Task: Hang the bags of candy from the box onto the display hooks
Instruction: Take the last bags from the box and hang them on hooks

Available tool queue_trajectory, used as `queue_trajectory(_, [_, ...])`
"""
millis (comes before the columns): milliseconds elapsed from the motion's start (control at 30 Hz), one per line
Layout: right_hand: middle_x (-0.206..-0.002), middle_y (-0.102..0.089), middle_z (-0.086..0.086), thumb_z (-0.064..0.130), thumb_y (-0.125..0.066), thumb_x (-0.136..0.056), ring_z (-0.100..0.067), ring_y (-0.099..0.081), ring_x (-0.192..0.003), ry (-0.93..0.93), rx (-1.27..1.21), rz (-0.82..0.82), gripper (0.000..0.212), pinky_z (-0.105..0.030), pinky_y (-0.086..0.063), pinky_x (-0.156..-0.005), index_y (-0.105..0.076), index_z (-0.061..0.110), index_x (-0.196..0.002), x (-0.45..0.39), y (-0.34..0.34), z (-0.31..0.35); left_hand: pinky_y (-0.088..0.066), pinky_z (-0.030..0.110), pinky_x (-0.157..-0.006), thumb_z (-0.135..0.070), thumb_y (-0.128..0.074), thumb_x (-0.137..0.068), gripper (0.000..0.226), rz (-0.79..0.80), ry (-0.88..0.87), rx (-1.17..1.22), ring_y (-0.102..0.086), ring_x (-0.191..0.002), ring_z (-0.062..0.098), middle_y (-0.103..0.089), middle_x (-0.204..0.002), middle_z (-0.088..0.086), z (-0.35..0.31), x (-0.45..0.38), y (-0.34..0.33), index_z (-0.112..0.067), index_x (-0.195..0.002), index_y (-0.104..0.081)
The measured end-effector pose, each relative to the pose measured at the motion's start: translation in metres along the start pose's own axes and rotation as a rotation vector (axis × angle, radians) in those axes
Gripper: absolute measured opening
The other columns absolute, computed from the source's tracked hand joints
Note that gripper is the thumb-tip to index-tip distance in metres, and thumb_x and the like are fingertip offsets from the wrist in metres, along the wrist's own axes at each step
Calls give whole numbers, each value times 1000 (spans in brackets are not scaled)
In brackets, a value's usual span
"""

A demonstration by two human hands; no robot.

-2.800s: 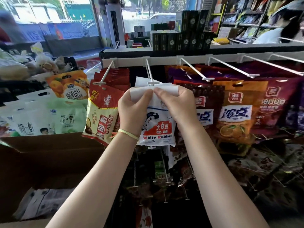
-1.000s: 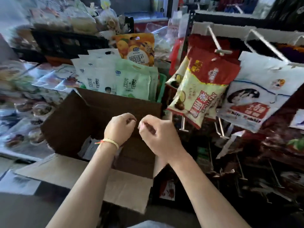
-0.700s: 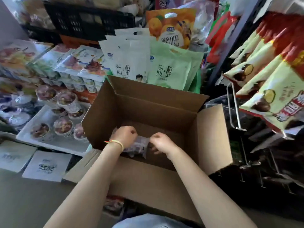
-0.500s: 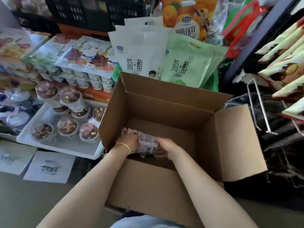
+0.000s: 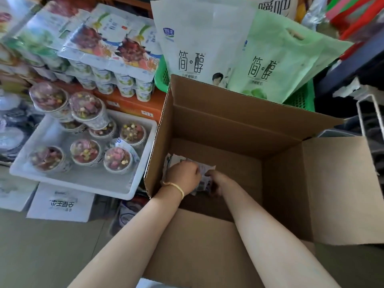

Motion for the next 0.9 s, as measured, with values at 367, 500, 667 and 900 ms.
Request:
queue_trajectory(367, [-84,-63,-10,13,-60,-98,-20,-60,-75,48,-295,151,6,-31,-51,-57,-62,8,-94,-8,-13,8,-46,32,-68,-30,-48,-100,20,9,-15,109,-63,-90,26,-67,-96,8,4,-4,-1,-19,-90,-61])
queue_trajectory(500, [-78,-72,-13,3,-55,-100,-22,-64,-80,106,-575,186,8,-28,-60,-51,-63,2,-99,1,12,11,-50,36,-71,-36,-47,-100,33,-10,41,205,-65,-85,27,-69,-87,8,0,0,3,-14,-81,-65])
queue_trajectory(667, [-81,-76,-8,7,-57,-99,-18,-74,-71,246,-671,241,7,-25,-58,-58,-64,8,-102,26,52,4,-58,37,-81,-70,-37,-96,73,314,345,727,-74,-78,24,-77,-84,5,-15,5,7,-9,-89,-75])
queue_trajectory(900, [-110,-74,-6,15,-63,-91,-19,-73,-94,549,-462,378,43,-31,-59,-77,-55,14,-133,85,90,1,-61,30,-72,-31,-60,-99,28,-169,258,1526,-69,-97,12,-69,-115,-2,-63,18,35,-26,-126,-56])
Point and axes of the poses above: each hand's wrist, its own x-axis away from the middle knuckle, its own y-axis out of the back of the hand, z = x × y, the point moved 3 cm from there along -x, towards the middle knuckle
